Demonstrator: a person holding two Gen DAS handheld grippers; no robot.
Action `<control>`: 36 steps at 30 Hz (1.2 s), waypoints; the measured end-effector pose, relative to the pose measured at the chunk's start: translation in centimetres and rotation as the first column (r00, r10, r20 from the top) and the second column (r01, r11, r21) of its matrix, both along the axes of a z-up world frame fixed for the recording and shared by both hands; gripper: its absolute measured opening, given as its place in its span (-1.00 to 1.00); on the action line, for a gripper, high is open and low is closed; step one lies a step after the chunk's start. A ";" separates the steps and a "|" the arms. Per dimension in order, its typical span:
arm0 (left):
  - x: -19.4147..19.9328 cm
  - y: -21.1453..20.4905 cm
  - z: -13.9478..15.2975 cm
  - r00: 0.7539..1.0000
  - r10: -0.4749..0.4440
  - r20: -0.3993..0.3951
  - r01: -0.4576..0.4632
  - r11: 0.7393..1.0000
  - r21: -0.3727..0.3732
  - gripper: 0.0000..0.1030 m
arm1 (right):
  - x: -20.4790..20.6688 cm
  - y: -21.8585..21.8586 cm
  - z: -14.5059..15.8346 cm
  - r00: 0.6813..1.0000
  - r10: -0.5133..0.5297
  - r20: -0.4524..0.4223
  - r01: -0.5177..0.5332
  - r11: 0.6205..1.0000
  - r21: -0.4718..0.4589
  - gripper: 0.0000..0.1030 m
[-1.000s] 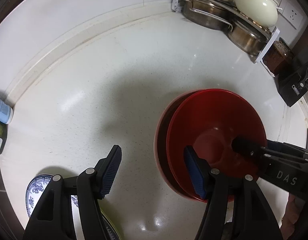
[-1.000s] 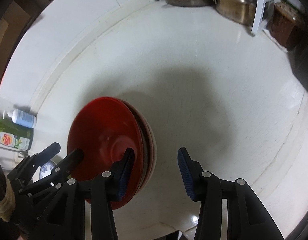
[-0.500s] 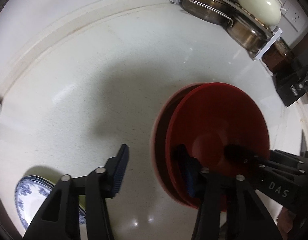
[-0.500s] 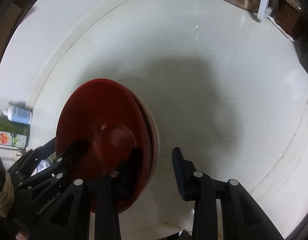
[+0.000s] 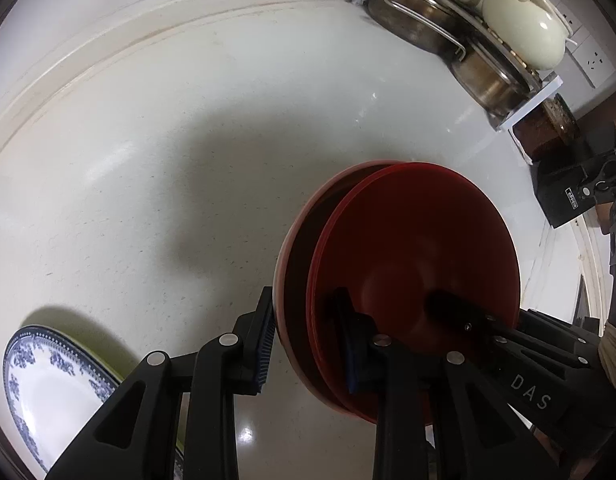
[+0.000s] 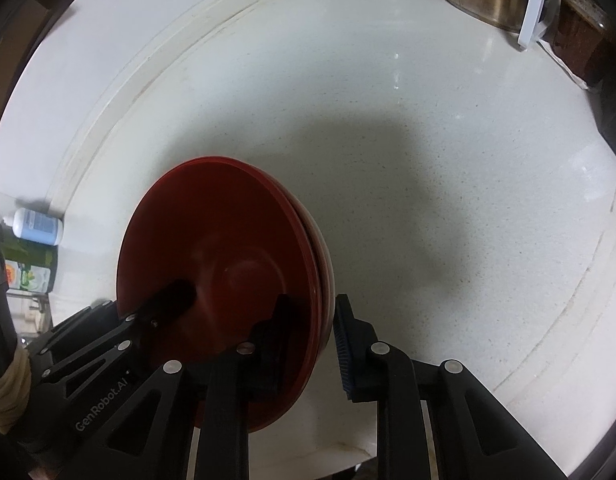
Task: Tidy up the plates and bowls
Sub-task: 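Lift and carry the nested bowls over the blue-floral plate stack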
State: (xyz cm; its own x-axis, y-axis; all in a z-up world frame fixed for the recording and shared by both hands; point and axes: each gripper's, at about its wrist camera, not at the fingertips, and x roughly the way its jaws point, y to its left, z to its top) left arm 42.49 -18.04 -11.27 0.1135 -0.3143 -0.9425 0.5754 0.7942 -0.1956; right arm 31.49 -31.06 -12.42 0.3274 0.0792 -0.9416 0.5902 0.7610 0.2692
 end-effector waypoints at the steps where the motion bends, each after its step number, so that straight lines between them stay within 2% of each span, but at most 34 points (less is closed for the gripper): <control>1: -0.1 0.2 0.2 1.000 0.004 0.004 -0.004 1.000 -0.002 -0.45 | 0.0 0.1 0.1 1.000 0.001 0.002 -0.001 1.000 -0.003 -0.56; 11: -0.8 4.1 3.3 0.994 0.091 0.055 -0.089 0.996 -0.031 -0.45 | 0.3 2.7 2.7 0.997 0.063 0.045 -0.061 0.997 -0.037 -0.56; 17: -1.4 8.3 5.3 0.977 0.187 0.102 -0.182 0.982 -0.055 -0.45 | 0.8 5.3 4.8 0.986 0.146 0.085 -0.141 0.988 -0.063 -0.56; 27: -3.0 15.9 7.3 0.922 0.354 0.154 -0.346 0.935 -0.080 -0.45 | 1.6 10.6 7.8 0.935 0.320 0.150 -0.311 0.947 -0.086 -0.56; 36: -5.0 21.8 6.8 0.866 0.479 0.147 -0.473 0.878 -0.077 -0.45 | 2.5 15.8 8.3 0.875 0.457 0.161 -0.449 0.889 -0.090 -0.56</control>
